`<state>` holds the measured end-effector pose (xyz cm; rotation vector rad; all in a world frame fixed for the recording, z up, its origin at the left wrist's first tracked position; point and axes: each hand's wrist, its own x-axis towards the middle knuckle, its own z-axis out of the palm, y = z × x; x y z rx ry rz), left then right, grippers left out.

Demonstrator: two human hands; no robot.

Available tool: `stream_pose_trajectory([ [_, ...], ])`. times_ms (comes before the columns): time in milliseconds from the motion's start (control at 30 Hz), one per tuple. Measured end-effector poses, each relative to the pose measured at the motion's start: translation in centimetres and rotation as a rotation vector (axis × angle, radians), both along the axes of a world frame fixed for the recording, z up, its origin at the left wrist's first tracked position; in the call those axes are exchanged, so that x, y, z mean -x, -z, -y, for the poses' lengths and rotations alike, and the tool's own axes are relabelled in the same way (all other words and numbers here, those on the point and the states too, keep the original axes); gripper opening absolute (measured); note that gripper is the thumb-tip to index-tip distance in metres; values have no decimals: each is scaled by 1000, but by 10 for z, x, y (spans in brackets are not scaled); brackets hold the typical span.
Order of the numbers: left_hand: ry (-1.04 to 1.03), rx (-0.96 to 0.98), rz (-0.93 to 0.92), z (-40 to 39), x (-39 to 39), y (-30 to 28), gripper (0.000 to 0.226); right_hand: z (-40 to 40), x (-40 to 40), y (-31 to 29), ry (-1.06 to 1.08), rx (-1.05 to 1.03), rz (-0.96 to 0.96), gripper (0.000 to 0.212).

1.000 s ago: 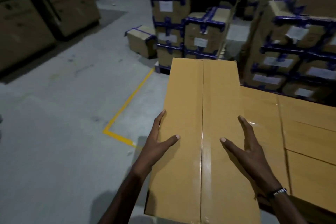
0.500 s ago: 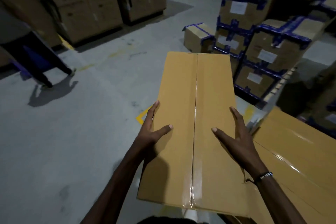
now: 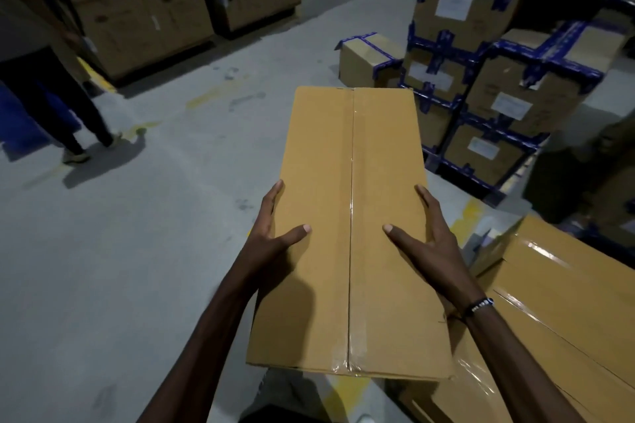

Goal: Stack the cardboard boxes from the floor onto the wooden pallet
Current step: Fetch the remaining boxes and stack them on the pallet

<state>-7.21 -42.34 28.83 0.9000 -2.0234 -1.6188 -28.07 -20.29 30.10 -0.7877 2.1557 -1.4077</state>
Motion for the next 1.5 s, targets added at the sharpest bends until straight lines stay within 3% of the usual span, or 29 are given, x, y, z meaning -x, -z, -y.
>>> stream_pose_trajectory([
  [367,222,81,31,174,96,-2,95,136,41,9,218,37,16,93],
  [633,490,79,49,235,183,-12,92,169,70,6,456,13,17,96],
  [900,653,83,81,248,318,-1,93,167,146,18,640,-4,16,94],
  [1167,787,84,86,240,484,-2,94,163,272,30,795,56,14,93],
  [1500,966,25,75,192,659,-14,93,121,394,15,983,65,31,94],
])
